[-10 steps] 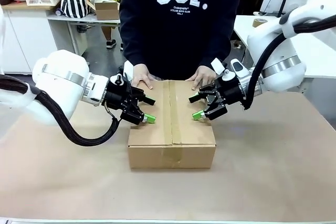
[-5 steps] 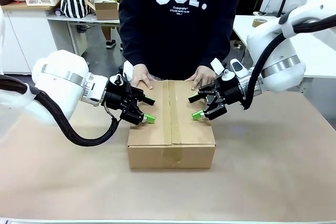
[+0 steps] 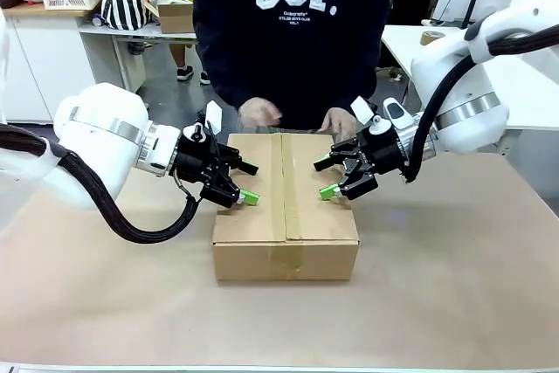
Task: Pack the gift set into the box.
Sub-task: Press and hold the closed box until the human finishes sealing it.
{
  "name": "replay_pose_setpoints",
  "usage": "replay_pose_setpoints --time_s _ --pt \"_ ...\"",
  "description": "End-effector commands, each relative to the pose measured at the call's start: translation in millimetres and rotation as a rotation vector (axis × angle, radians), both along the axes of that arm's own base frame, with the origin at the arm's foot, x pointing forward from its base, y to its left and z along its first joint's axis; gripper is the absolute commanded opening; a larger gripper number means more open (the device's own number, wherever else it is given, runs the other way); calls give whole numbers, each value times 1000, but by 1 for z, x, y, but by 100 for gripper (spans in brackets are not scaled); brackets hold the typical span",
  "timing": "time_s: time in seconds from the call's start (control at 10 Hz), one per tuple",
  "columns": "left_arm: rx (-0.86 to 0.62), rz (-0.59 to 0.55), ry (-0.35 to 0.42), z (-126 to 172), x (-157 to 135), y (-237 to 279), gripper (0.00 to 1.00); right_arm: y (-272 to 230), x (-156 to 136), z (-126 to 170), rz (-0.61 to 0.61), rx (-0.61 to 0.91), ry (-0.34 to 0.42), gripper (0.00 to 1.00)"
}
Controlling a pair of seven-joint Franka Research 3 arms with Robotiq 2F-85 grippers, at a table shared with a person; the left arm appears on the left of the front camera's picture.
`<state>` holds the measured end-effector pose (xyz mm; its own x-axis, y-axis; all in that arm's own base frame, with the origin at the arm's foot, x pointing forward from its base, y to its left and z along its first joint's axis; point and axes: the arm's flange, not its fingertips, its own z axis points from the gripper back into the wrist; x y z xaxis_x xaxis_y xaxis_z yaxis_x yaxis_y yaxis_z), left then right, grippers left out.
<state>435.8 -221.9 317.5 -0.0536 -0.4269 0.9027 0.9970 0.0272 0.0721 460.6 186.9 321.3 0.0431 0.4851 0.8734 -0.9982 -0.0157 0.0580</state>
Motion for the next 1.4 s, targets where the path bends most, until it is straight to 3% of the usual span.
replay_pose_setpoints --time_s 0.0,1.3 --pt "-3 -6 -3 -3 -2 2 100 2 0 -2 0 -4 2 100" --pt "-3 -6 -3 -3 -2 2 100 2 0 -2 0 -4 2 100"
